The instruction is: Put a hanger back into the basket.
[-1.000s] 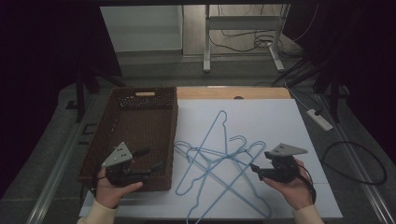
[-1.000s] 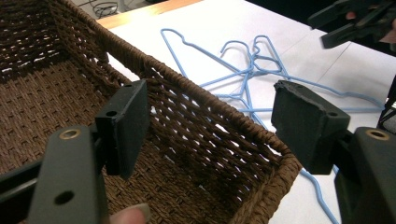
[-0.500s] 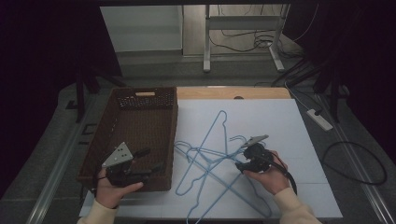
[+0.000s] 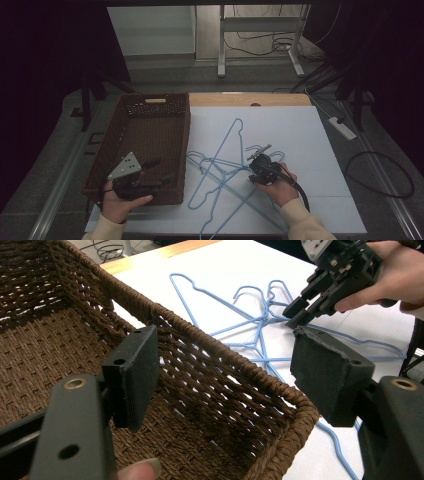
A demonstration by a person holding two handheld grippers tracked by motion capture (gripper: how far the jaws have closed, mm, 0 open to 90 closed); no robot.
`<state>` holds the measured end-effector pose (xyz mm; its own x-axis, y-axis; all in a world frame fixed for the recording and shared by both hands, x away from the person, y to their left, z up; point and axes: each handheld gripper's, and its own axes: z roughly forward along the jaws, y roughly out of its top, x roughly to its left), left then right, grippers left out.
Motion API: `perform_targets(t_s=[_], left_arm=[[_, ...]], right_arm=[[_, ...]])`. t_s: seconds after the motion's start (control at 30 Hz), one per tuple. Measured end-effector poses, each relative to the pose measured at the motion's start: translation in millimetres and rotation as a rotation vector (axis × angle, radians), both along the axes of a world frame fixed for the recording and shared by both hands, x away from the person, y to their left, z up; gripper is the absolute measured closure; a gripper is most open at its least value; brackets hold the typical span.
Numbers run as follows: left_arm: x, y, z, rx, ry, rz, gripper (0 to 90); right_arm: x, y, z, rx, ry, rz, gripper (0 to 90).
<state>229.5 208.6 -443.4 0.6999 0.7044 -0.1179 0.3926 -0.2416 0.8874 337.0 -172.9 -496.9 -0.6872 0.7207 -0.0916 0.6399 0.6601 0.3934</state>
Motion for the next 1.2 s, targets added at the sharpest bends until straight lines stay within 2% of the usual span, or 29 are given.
perform_targets(t_s=[0.1,0.17,0.37,0.43,0.5,0.57,0.67,0.7,0.73,0.77,0.9,0.93,0.97,1.2], left_arm=[[-0.1,0.1,0.2,0.000,-0.001,0.000,29.0],[0.0,0.1,0.2,0.000,-0.001,0.000,28.9],[0.1,0.4,0.1,0.000,0.000,0.000,29.0],[0.1,0.4,0.2,-0.001,-0.001,0.000,29.0],[0.1,0.8,0.4,-0.002,-0.002,0.002,29.0],[0.0,0.9,0.5,-0.002,-0.002,0.002,28.9],[-0.3,0.7,0.8,-0.002,-0.004,0.003,29.0],[-0.3,0.7,0.9,0.000,-0.004,0.003,29.0],[-0.3,0.7,0.9,0.000,-0.004,0.003,29.0],[-0.3,0.5,0.8,0.001,-0.004,0.002,28.9],[-0.3,0.3,1.1,0.003,-0.005,0.002,29.0],[-0.4,0.4,1.3,0.003,-0.006,0.003,29.0],[-0.5,0.5,1.5,0.003,-0.006,0.004,29.0],[-0.9,0.5,3.1,0.006,-0.010,0.011,29.0]], right_arm=[[1.0,2.7,-2.8,-0.004,0.010,-0.015,74.6],[0.8,4.1,-2.3,-0.013,0.001,-0.043,82.8],[-0.1,2.2,-1.1,0.002,-0.026,-0.090,86.1],[-0.4,1.2,-0.3,0.010,-0.028,-0.093,86.3],[-3.7,-3.0,5.2,0.033,-0.061,-0.091,86.6],[-4.8,-4.0,6.9,0.041,-0.069,-0.088,86.7],[-9.4,-10.8,15.3,0.081,-0.104,-0.075,86.8],[-11.9,-16.6,20.8,0.119,-0.119,-0.064,86.9],[-11.9,-16.6,20.8,0.119,-0.119,-0.064,86.9],[-14.0,-23.2,26.3,0.152,-0.133,-0.054,87.0],[-16.4,-37.9,36.1,0.237,-0.142,-0.044,87.1],[-16.4,-37.9,36.1,0.237,-0.142,-0.044,87.1],[-17.1,-44.6,40.1,0.275,-0.140,-0.033,87.2],[-22.9,-56.8,52.7,0.370,-0.169,0.045,87.4]])
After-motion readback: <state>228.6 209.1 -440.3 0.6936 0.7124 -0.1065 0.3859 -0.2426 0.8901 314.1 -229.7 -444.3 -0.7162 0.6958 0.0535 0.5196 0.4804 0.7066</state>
